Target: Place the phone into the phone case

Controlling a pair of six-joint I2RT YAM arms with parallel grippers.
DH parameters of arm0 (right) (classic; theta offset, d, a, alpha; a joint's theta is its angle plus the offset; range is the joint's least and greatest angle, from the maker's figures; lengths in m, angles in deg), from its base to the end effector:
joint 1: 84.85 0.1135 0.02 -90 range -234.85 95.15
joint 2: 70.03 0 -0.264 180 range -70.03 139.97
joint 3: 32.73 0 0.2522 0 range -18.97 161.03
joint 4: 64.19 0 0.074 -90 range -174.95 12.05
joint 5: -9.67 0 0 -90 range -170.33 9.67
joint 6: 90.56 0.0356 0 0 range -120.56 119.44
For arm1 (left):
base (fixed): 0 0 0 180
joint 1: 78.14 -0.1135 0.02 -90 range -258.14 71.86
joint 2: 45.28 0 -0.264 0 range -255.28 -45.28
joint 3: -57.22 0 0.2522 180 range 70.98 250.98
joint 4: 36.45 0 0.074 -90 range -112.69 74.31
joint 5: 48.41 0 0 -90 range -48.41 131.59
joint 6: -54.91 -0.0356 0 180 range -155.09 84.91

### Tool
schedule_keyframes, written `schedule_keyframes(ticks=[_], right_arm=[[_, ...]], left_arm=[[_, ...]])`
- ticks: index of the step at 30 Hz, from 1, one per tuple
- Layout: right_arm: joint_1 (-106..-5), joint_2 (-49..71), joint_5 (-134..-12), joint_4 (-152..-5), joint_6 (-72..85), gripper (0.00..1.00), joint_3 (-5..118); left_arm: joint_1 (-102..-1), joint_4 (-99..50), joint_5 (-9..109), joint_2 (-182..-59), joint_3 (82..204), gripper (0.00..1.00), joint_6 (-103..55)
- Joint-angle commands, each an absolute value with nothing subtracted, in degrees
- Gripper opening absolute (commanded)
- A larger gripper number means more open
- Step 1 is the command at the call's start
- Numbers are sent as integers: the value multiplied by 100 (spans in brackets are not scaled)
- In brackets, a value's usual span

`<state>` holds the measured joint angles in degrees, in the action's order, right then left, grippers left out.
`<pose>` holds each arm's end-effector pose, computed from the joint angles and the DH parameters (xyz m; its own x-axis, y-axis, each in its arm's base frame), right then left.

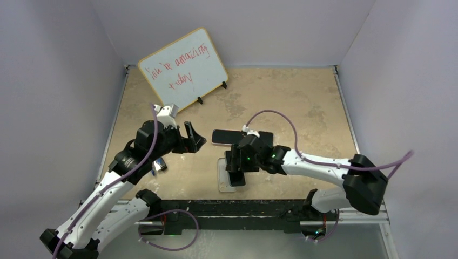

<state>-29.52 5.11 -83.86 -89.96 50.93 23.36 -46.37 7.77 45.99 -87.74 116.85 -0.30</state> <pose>0.1545 0.2195 0.2091 -0.8726 0.1114 -0.4756 -0.1819 0.8295 0.5280 0.1377 -0.0885 0.3164 -0.6502 -0.2665 -0.7115 0.2582 0.8032 -0.5368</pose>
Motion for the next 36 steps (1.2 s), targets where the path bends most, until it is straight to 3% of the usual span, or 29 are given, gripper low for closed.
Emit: schedule_keyframes(ticks=[1,15,36], right_arm=[[-2417,1009,-8716,-8115,5609,46,2850],[-1981,1948,-9381,-8164,5983,50,3267],[-1732,1865,-9788,-8695,6316,64,3201]], left_arm=[[-4653,1199,4301,-8690,11798,94,-159],[-4652,1518,3946,-8355,11784,95,-192],[-4650,1319,4094,-8459,11595,95,-144]])
